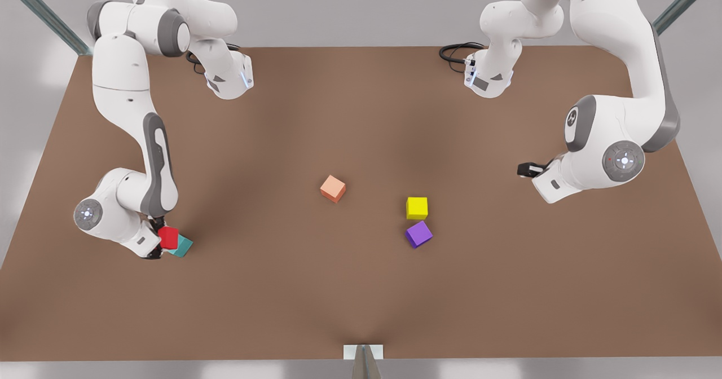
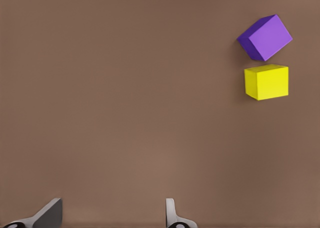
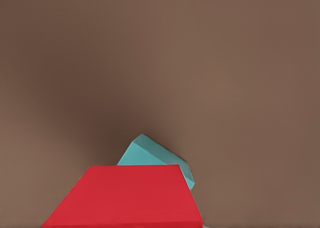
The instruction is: Pick up red wooden cube and pass to hand red wooden cube and place in blue wooden cube
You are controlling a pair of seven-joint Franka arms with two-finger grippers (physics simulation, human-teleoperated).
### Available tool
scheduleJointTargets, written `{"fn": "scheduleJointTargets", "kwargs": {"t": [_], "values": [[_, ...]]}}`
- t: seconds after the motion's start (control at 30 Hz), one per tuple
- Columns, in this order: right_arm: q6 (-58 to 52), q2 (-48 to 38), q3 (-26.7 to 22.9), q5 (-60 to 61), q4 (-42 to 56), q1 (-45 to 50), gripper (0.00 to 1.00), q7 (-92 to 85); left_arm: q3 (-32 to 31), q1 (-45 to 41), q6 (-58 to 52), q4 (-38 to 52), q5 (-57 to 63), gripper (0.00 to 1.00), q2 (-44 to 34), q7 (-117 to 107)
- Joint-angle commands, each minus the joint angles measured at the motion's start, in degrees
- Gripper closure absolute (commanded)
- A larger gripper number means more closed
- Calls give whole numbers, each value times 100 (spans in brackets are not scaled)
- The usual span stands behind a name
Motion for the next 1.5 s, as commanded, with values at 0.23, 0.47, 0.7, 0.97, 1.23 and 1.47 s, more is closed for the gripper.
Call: {"fn": "scheduleJointTargets", "kwargs": {"t": [0.23, 0.47, 0.7, 0.97, 1.23, 1.47], "values": [[173, -7, -1, 107, -63, 9, 0, 255, -1, 9, -17, 11, 12, 0, -14, -234], [59, -103, 8, 115, -72, 18, 0, 255, -1, 18, -26, 11, 12, 0, -31, -234], [-767, -490, -1, 124, -72, -34, 0, 238, -1, 0, -9, 11, 12, 0, 12, -278], [-3394, -1211, -27, 54, 472, 1, 0, 8361, -1, 0, -9, 11, 12, 0, 65, -287], [-5199, -2291, 8, -755, 1828, 124, 0, 10872, -1, 0, 0, 11, 12, 0, 83, -278], [-5074, -2336, -1, -895, 1888, 247, 0, 10837, -1, 18, -185, 73, 21, 0, 48, -357]]}}
